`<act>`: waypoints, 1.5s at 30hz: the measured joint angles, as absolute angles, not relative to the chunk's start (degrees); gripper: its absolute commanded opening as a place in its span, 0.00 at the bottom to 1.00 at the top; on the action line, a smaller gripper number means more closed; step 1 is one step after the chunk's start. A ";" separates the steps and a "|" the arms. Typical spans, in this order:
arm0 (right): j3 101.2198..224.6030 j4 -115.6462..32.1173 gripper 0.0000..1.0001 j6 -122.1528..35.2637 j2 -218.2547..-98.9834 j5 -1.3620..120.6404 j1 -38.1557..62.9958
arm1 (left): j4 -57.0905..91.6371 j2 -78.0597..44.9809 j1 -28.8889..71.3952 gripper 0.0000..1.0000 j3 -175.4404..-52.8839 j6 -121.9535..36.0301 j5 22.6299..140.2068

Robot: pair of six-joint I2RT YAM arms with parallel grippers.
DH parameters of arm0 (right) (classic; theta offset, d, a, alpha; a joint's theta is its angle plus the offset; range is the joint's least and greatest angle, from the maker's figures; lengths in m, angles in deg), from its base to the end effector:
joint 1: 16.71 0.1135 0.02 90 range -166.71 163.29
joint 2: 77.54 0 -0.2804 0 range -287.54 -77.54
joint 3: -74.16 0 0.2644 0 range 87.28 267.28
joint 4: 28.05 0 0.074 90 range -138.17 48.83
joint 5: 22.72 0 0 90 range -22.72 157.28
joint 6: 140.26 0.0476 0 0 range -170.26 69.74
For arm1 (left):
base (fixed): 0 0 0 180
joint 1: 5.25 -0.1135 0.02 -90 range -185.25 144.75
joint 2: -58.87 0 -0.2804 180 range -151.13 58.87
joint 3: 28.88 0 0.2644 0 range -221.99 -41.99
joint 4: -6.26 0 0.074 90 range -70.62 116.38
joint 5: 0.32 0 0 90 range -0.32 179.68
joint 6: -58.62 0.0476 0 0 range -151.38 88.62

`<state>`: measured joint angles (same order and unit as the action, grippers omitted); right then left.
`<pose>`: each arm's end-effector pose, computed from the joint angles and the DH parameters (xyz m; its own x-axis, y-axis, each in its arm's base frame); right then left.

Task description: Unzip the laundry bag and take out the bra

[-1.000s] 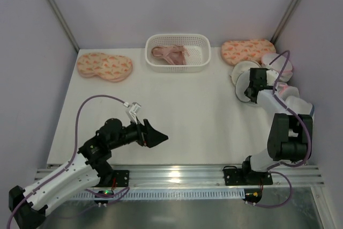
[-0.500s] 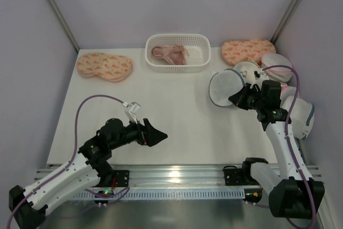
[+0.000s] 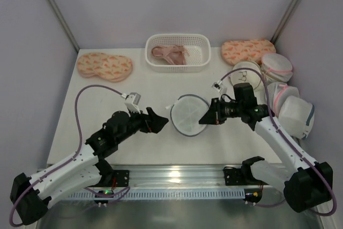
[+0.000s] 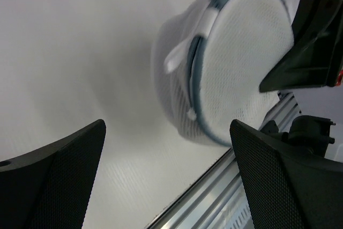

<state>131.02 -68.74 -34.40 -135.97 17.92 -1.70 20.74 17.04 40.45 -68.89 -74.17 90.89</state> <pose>0.1985 0.0906 0.2745 -0.8192 -0.0354 -0.5725 -0.5065 0.5128 0.6931 0.1348 -0.1367 0.2580 -0.6203 -0.3368 -0.7084 0.3815 0.6595 -0.6477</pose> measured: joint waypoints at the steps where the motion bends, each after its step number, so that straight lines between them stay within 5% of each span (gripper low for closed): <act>1: 131.22 -69.62 0.04 -35.25 -136.67 18.09 0.00 | 19.74 16.28 40.45 0.99 -69.50 -73.25 91.18; 5: 132.84 -74.23 0.04 -39.39 -138.97 19.84 7.19 | 17.75 12.06 39.20 1.00 -74.70 -68.99 88.25; 17: 134.65 -78.40 0.04 -43.84 -139.82 23.05 13.93 | 15.76 -5.19 33.21 0.99 -81.37 -66.12 55.66; 23: 134.98 -79.36 0.04 -44.33 -139.84 23.69 13.93 | 19.56 -6.04 35.55 0.84 -84.36 -62.63 49.47; 28: 135.07 -80.61 0.04 -44.50 -139.84 23.66 14.01 | 21.99 -6.34 38.13 0.52 -84.41 -60.24 47.48; 32: 135.07 -82.86 0.04 -44.87 -139.82 24.56 14.03 | 23.85 -9.32 40.45 0.00 -85.59 -58.43 46.09; 34: 135.09 -84.33 0.04 -45.11 -139.80 25.46 14.03 | 24.48 -10.91 41.04 0.00 -85.87 -57.97 46.13; 35: 135.09 -84.96 0.10 -45.11 -139.80 26.03 14.03 | 24.55 -11.52 41.04 0.00 -85.87 -57.84 46.28; 36: 135.09 -85.40 0.31 -45.00 -139.75 26.62 14.14 | 24.59 -11.85 41.04 0.00 -85.87 -57.88 46.65; 39: 135.53 -84.83 0.61 -43.36 -139.01 29.35 14.25 | 24.70 -11.87 41.43 0.00 -85.74 -58.50 47.79; 45: 137.95 -83.17 0.65 -37.96 -136.54 46.48 14.30 | 22.67 -9.73 42.54 0.00 -82.00 -66.21 57.25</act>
